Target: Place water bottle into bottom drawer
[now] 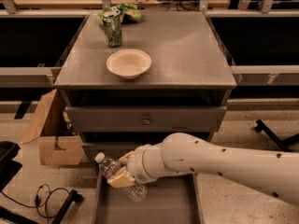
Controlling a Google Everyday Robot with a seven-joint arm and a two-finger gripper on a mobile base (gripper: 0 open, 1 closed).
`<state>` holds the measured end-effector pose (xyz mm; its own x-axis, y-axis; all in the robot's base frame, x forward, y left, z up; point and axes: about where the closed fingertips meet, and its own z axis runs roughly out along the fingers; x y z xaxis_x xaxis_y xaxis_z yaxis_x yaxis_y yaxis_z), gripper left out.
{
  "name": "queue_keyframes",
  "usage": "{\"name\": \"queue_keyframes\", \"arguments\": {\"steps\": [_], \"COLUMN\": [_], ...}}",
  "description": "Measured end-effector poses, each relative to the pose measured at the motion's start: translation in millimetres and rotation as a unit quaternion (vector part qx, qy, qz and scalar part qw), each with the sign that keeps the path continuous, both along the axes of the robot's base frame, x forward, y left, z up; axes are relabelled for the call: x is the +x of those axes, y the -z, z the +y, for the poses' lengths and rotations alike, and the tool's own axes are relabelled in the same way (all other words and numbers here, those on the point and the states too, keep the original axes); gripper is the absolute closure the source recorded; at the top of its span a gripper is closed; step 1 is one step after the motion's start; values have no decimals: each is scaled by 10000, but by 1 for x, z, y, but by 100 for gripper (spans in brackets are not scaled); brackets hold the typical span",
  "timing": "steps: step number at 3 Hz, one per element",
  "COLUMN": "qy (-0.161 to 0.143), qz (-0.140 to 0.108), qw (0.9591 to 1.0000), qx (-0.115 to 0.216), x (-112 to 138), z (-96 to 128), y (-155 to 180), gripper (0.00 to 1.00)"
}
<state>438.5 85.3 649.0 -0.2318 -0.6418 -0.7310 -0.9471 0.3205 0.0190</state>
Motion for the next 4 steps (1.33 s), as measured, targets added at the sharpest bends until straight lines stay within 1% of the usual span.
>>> {"name": "queue_keyframes", "arguments": {"steps": [1, 2, 3, 4], "qy": [-2, 44, 159, 263], "qz": [3, 82, 123, 124], "qw": [10000, 9998, 9987, 9974], "qx": [-1, -163, -459, -657], "x": [0, 10, 41, 69], "z": [0, -4, -31, -70], "y": [0, 27, 85, 146], "gripper": [100, 100, 100, 100]}}
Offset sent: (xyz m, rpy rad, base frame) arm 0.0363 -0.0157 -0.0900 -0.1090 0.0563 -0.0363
